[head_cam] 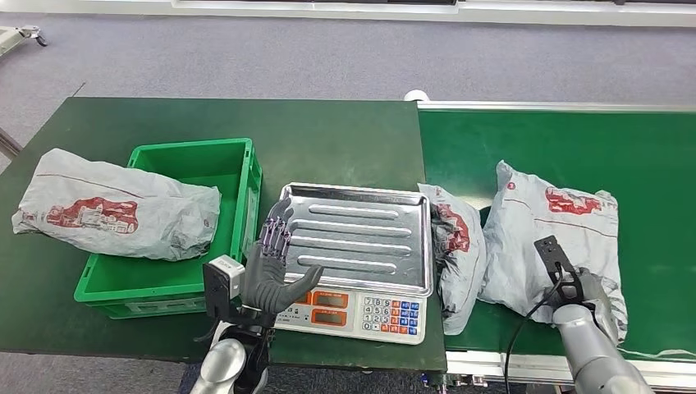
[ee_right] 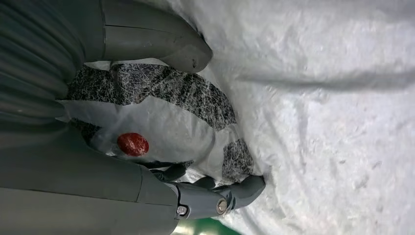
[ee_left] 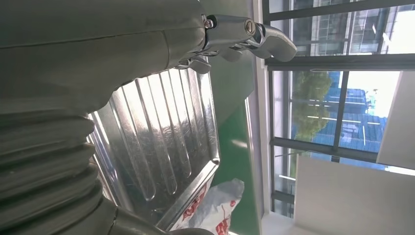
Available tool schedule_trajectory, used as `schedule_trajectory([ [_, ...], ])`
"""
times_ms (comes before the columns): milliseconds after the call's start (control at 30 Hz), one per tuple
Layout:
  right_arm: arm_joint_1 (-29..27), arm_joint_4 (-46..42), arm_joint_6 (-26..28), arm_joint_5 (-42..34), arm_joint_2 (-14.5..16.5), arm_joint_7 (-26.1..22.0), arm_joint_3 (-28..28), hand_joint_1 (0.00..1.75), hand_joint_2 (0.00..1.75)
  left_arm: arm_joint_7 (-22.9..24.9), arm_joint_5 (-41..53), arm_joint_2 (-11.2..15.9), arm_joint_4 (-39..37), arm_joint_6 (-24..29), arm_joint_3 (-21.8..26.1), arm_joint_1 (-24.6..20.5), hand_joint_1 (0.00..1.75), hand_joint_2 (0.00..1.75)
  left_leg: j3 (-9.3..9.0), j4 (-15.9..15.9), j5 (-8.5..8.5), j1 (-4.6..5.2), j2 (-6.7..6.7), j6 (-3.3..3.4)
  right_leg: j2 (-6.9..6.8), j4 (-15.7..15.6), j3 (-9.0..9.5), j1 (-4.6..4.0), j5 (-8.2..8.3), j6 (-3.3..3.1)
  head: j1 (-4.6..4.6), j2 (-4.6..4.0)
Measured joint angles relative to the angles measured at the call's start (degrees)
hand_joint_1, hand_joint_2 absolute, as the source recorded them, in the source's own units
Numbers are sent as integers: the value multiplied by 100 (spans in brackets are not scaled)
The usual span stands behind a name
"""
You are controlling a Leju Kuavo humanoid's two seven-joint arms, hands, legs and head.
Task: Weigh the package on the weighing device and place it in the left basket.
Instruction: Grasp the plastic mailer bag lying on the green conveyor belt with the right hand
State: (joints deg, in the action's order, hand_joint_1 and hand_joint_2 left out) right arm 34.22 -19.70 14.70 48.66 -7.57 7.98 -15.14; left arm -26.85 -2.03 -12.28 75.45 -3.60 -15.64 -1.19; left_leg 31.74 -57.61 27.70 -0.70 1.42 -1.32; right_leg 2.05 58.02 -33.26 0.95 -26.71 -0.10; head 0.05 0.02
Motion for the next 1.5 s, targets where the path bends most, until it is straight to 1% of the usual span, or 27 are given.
schedule_trajectory([
  [67,-7,63,-119,64,37,-73,-83,0,175,-9,-3,0,-14,-8,0,-8,0,175,-1,0,1,-1,0,1,0,0,1,-1,0,0,0,0],
  [167,-23,138,-78,258,102,-74,-110,0,175,-27,-15,0,-22,-9,1,-9,0,175,-3,0,1,-1,-1,1,1,0,2,-1,-1,1,-1,0],
  [300,-45,208,-68,340,197,-125,-110,75,175,-40,-17,3,-22,-9,2,-10,0,175,-10,0,1,-2,-1,2,1,0,11,-8,-1,2,-1,0],
  [500,-62,231,-66,421,263,-261,-109,75,175,-52,-17,9,-22,-9,2,-13,0,175,-26,-6,4,-3,-6,7,8,-1,29,-9,-1,4,-1,0],
  [633,-55,231,-66,426,270,-277,-108,175,175,-61,-17,9,-22,-9,2,-14,0,175,-37,-11,6,-5,-7,10,8,-2,44,-10,-2,7,-1,0],
  [733,-52,231,-62,385,273,-396,-117,175,175,-72,-17,9,-22,-5,2,-15,0,175,-41,-12,8,-5,-7,14,8,-2,51,-10,0,10,-1,0],
  [833,-51,231,54,304,287,-720,-179,175,175,-108,-19,11,-21,12,2,-14,0,175,-40,-12,8,-4,-7,15,9,-2,52,-9,2,12,0,0],
  [900,-57,232,303,362,299,-942,-220,175,175,-133,-20,11,-18,34,2,-14,0,175,-37,-12,6,-4,-6,17,8,-2,49,-9,3,13,1,0],
  [1000,-78,232,849,536,320,-1322,-230,175,175,-167,-20,13,-6,56,4,-12,0,175,-26,-13,1,-2,-4,21,6,-1,38,-8,5,14,0,0],
  [1067,-92,229,1262,570,336,-1693,-230,175,175,-194,-19,13,11,66,10,-9,0,175,-15,-13,-3,-2,-2,21,2,-1,29,-8,6,16,1,0],
  [1133,-104,189,1642,452,361,-2170,-233,175,175,-223,-17,13,27,84,20,-5,0,175,-4,-13,-5,-1,0,23,-1,0,21,-9,7,17,1,0],
  [1233,-146,-82,2003,-107,452,-3125,-251,175,175,-257,-7,11,58,117,33,2,0,175,6,-12,-5,0,-1,23,0,0,11,-9,7,17,1,0],
  [1300,-240,-565,2034,-595,563,-3627,-246,175,175,-274,15,11,71,136,50,6,0,175,12,-13,-5,1,0,23,-1,0,5,-8,7,17,1,0],
  [1333,-313,-901,2034,-748,622,-3709,-217,175,175,-281,28,10,72,145,59,7,0,175,14,-13,-5,1,1,23,-2,0,2,-8,7,17,1,0],
  [1367,-399,-1302,2059,-798,679,-3666,-152,175,175,-293,42,10,70,155,66,8,0,175,17,-13,-6,1,3,23,-4,0,0,-8,7,18,1,0],
  [1500,-677,-2884,2367,-339,801,-3086,402,175,175,-355,109,3,42,184,89,7,0,175,24,-13,-7,2,2,24,-3,1,-9,-8,7,18,0,0],
])
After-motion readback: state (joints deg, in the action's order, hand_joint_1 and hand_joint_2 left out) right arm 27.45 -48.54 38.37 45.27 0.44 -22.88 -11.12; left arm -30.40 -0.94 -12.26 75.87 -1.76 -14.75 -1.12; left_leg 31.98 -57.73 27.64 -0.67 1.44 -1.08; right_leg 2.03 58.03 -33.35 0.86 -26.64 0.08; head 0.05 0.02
